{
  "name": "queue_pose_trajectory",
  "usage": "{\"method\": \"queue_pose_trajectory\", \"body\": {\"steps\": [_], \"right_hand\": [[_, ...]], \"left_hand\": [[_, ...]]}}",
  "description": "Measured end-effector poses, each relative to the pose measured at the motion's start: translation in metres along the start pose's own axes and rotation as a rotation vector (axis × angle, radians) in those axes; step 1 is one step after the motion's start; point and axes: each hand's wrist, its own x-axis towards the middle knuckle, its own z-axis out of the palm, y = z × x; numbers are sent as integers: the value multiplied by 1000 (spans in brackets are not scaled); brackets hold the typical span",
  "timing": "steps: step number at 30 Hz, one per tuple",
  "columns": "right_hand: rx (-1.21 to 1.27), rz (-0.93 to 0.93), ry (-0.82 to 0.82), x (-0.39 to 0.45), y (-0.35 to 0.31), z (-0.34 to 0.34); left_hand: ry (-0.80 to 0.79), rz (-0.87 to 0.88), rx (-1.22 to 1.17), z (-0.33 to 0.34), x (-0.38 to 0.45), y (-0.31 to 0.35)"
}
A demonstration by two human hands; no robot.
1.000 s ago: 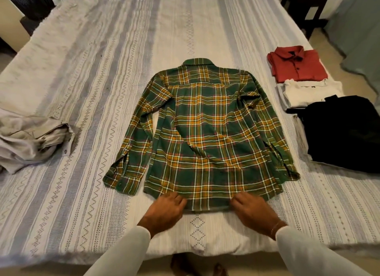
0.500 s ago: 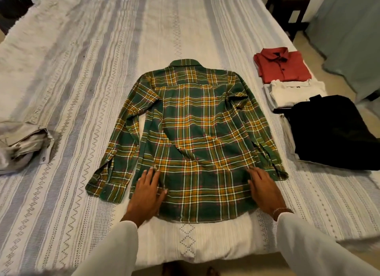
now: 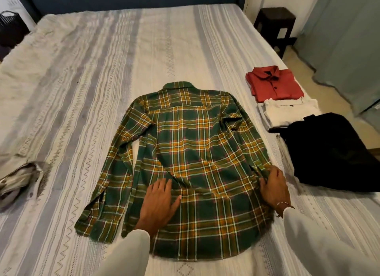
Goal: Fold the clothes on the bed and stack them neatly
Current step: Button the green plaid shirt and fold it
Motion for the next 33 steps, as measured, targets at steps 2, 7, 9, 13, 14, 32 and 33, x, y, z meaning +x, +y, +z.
{"method": "queue_pose_trajectory", "body": {"steps": [2,7,9,13,14,32,33], "right_hand": [[72,61,-17,17,-7,-5],[106,212,9,73,-35,-1],[191,271,-31,94,-44,-4],[264,177,-72,136,-64,-42],[271,171,-14,150,-68,-54],[-482,-356,421,406,-99,-246],[-485,-348,436,407,-99,-238]], "left_hand": [[13,47,-30,-9,18,7],[-11,136,-40,-30,83,30],[-27,141,-59,-35,110,40],[-44,197,-52,-45,150,60],[-49,201,-50,-47,158,65],[-129,73,-30,-72,295,212],[-128,30,-44,-71,302,216]]}}
